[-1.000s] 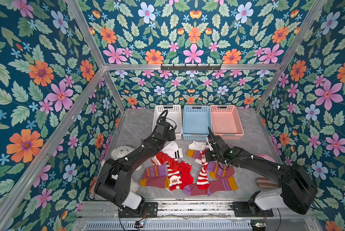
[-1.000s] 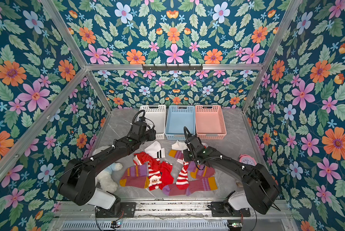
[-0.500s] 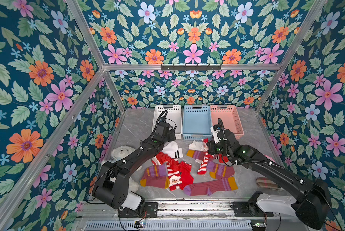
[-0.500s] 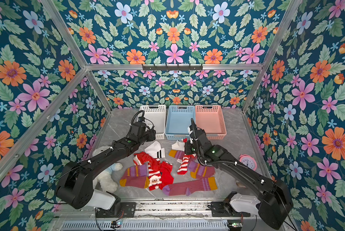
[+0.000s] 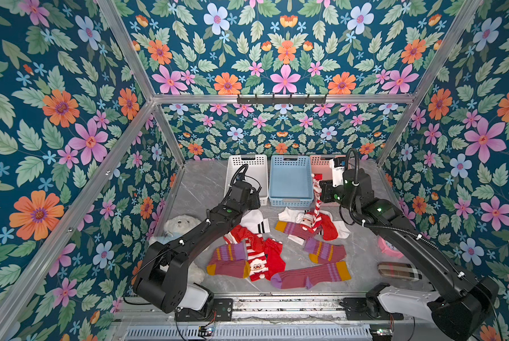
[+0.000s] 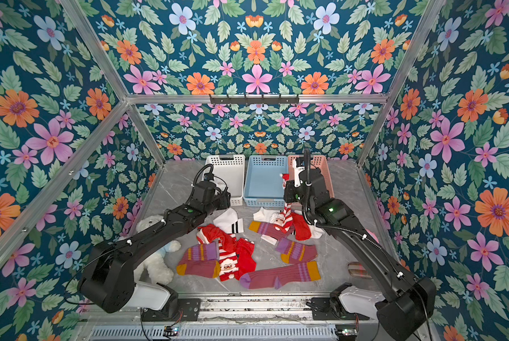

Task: Sort the socks into the basket by color
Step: Place the sock in the bin.

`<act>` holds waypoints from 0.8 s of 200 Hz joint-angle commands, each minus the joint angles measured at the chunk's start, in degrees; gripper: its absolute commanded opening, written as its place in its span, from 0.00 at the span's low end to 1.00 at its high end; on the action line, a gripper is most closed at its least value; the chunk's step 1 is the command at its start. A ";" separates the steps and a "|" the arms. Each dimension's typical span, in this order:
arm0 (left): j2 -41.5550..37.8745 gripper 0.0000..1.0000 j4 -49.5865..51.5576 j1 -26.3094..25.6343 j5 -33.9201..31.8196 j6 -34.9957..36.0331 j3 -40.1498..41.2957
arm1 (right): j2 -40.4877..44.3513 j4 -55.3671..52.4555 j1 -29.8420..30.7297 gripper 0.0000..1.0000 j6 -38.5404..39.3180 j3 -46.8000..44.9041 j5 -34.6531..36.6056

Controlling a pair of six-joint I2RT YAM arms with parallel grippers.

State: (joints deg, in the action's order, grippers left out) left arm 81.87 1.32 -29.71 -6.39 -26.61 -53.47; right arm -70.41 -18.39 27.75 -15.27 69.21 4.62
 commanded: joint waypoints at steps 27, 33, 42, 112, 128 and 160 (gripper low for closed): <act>-2.09 0.64 -0.10 -0.92 -1.76 -1.11 1.00 | -5.65 2.30 -6.54 0.00 4.78 6.87 -3.06; -2.37 0.64 -0.01 -1.00 -2.01 -1.16 1.32 | -6.43 2.40 -7.34 0.00 5.17 7.66 -3.33; -2.80 0.64 0.08 -1.20 -2.22 -1.29 1.67 | -7.64 2.37 -8.52 0.00 5.53 8.95 -3.86; -5.89 0.64 1.11 -1.97 -3.52 -2.01 3.72 | -17.62 3.39 -16.30 0.00 6.06 16.96 -6.91; -6.73 0.64 1.47 -2.10 -4.13 -2.13 4.18 | -20.49 3.21 -17.48 0.00 5.80 18.99 -7.44; -7.99 0.65 2.14 -2.18 -5.01 -2.39 5.13 | -26.22 2.57 -18.86 0.00 5.27 21.87 -7.96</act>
State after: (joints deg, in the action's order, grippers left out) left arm 74.61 2.50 -31.88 -9.72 -28.27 -48.64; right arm -93.43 -16.45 9.45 -10.13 89.36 -2.02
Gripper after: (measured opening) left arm 0.646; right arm 0.054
